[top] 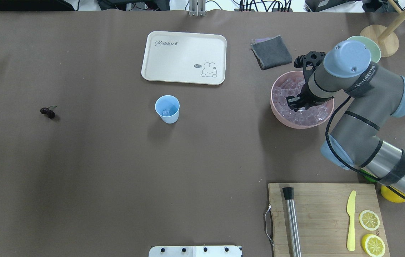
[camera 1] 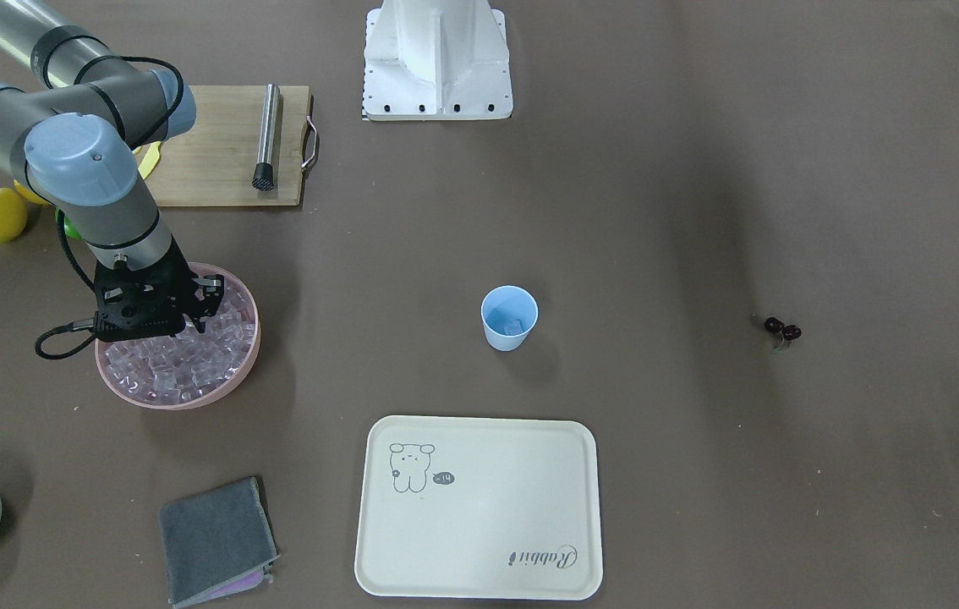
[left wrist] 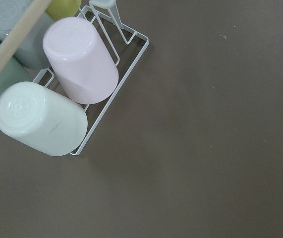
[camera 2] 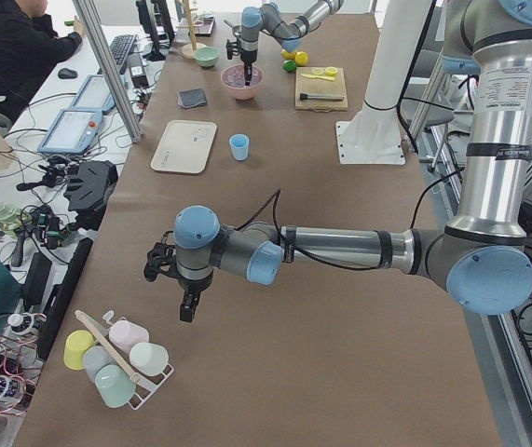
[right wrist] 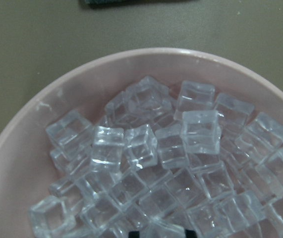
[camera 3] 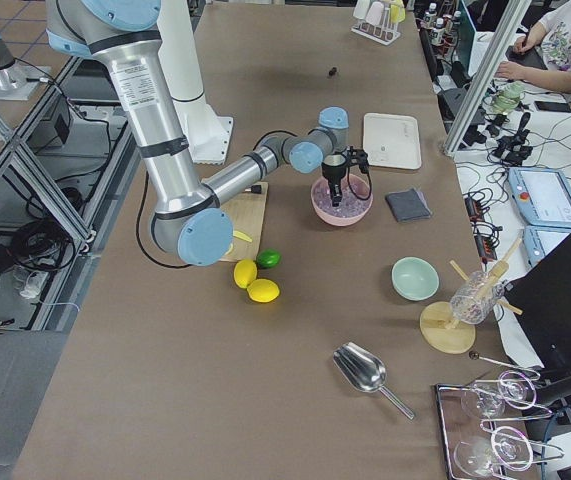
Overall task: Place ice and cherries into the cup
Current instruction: 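Return the right gripper to the pink bowl and grasp another ice cube, then carry the second ice cube with the right gripper to the cup and release, then move the right gripper back into the pink bowl and grasp an ice cube, then carry the third ice cube with the right gripper over the cup and release, then withdraw the right arm away while the left gripper grasps the dark cherries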
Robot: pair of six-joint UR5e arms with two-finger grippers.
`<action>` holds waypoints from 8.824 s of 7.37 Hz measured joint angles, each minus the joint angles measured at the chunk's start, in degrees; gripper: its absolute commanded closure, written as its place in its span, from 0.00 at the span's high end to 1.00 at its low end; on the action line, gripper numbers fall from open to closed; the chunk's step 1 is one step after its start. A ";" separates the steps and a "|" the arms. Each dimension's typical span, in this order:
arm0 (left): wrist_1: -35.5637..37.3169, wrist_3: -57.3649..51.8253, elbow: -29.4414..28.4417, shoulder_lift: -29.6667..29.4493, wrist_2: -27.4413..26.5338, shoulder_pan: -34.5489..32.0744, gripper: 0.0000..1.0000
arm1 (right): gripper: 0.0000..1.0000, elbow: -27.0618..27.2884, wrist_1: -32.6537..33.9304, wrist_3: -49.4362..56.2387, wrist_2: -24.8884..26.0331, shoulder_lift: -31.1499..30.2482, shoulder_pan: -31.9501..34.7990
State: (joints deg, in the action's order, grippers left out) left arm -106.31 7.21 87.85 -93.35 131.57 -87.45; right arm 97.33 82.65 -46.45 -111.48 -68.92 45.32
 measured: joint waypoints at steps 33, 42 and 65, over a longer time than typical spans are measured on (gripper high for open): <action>-0.30 0.09 0.87 -0.33 0.25 0.32 0.98 | 0.86 -7.43 8.82 23.41 7.79 11.00 2.10; -0.30 0.00 0.19 -0.48 0.21 0.54 0.98 | 0.10 -7.23 1.30 23.76 7.68 6.85 1.17; -3.02 9.39 3.64 -3.30 0.45 9.49 0.98 | 0.99 -25.27 0.07 -13.27 13.61 39.90 -14.64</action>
State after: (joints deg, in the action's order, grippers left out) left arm -109.33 16.60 91.49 -96.65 132.02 -77.97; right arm 72.06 82.72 -59.73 -97.87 -29.03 30.69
